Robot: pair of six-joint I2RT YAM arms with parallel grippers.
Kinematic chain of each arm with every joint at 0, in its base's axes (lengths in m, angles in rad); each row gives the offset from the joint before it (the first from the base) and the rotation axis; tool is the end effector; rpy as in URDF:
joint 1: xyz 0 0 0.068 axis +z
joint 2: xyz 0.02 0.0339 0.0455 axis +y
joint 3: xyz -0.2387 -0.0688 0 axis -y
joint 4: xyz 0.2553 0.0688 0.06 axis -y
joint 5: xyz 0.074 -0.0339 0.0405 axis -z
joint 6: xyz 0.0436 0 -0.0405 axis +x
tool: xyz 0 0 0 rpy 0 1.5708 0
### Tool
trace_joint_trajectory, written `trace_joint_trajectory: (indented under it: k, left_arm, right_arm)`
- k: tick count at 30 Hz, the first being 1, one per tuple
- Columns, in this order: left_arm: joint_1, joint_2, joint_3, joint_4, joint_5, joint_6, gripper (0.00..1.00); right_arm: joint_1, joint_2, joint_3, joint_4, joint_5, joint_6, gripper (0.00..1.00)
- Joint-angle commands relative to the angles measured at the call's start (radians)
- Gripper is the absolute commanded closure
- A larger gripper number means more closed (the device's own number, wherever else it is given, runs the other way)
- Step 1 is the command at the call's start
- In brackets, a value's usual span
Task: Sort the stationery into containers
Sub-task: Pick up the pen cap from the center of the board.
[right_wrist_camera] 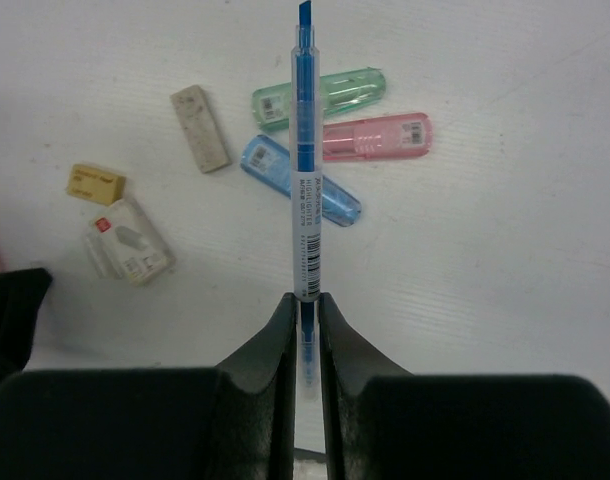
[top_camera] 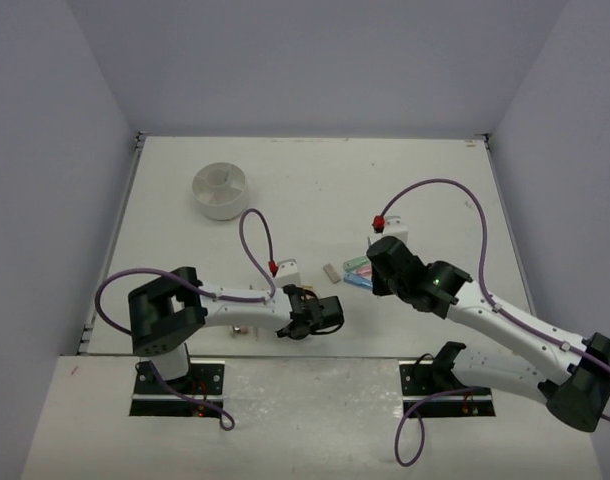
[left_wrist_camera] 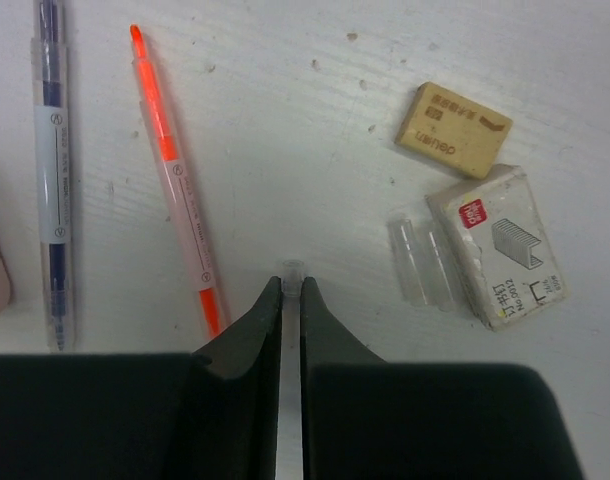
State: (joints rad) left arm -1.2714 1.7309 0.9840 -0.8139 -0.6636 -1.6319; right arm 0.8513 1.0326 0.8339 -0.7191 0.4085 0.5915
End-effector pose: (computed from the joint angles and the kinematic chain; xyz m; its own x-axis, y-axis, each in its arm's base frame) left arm 0.1104 -0.2665 0.1114 -0.7315 -0.2961 -0.6142 -0.3402 0.9391 -0.0476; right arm 0.1640 0.1609 0.2363 -0.7307 -0.0575 -0.6803 -0.1491 0.9858 0.0769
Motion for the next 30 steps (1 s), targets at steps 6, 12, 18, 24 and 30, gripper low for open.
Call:
trace_joint_trajectory:
  k: [6,12,18,24,30]
  left_arm:
    - [0.184,-0.369,0.028,0.545,0.012,0.81,1.0]
    - [0.345,-0.617,-0.065,0.997,0.335,1.091,1.0]
    - [0.39,-0.727,-0.146,1.218,0.619,1.126,1.0]
    - [0.465,-0.721,-0.19,1.338,0.798,1.057,1.0]
    - [0.509,-0.706,-0.232,1.453,0.887,0.979,1.0]
  right_arm:
    - [-0.001,-0.274,-0.104,0.291,-0.281,-0.083,1.0]
    - [-0.001,-0.342,-0.231,0.505,-0.399,-0.047,1.0]
    - [-0.001,-0.388,-0.336,0.844,-0.744,0.024,1.0]
    - [-0.001,-0.386,-0.315,0.929,-0.75,0.042,1.0]
    - [-0.001,-0.355,-0.267,0.908,-0.718,0.017,1.0]
